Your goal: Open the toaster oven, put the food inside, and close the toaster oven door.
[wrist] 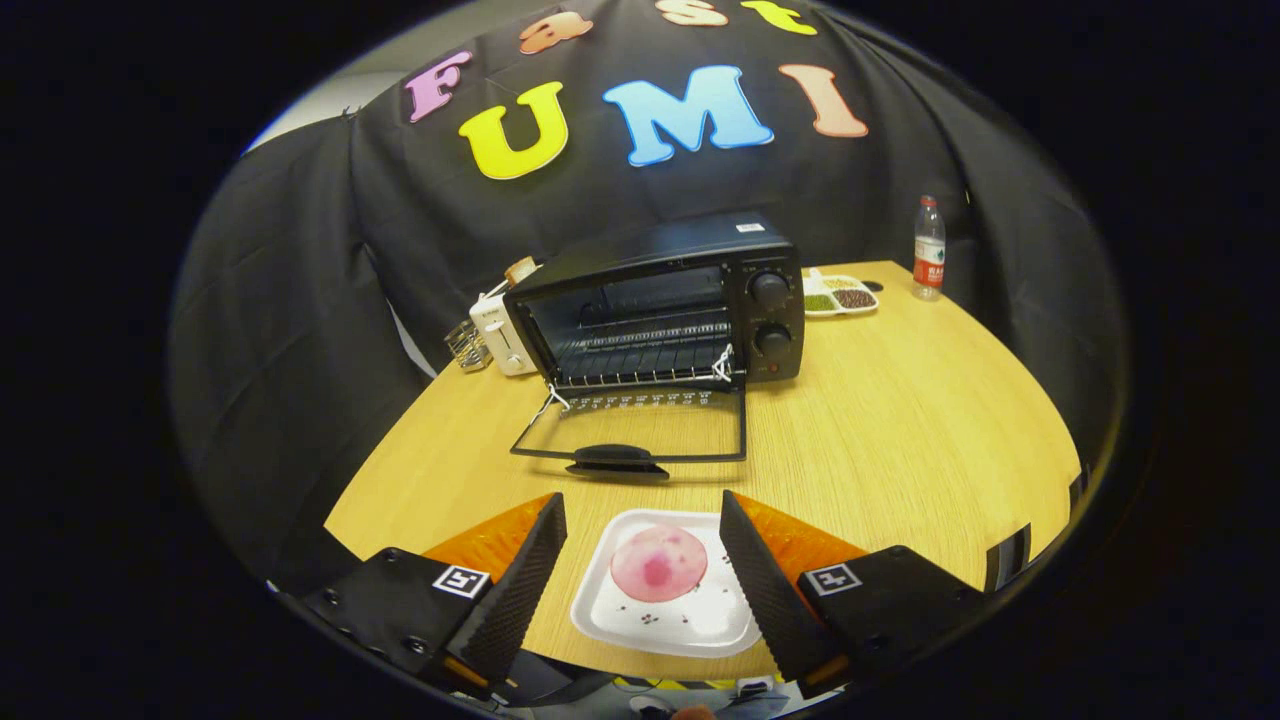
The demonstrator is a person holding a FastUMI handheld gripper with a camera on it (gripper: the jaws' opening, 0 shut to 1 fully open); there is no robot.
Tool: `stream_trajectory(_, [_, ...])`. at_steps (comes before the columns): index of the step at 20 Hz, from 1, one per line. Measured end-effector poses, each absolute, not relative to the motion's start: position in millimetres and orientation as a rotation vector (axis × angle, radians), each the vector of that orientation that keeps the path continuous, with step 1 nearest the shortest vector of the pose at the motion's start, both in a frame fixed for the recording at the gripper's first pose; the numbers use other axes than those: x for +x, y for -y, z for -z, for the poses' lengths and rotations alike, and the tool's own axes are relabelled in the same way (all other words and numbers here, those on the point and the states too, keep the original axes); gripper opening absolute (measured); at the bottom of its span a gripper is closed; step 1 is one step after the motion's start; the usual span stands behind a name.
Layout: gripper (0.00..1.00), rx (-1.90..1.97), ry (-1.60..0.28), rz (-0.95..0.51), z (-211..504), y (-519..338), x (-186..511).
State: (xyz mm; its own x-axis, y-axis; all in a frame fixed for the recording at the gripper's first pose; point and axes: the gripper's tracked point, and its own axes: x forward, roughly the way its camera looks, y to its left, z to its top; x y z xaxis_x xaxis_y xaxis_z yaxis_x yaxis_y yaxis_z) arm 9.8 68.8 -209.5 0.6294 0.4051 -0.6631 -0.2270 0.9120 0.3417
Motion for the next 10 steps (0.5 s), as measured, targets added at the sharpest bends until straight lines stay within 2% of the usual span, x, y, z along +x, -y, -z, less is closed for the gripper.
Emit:
stream_trajectory(4, [0.98,0.296,-0.987,-0.451,221.8,-48.2,-5.3])
stream_trajectory(10, [0.98,0.421,-1.186,-0.476,251.0,-28.3,-9.1])
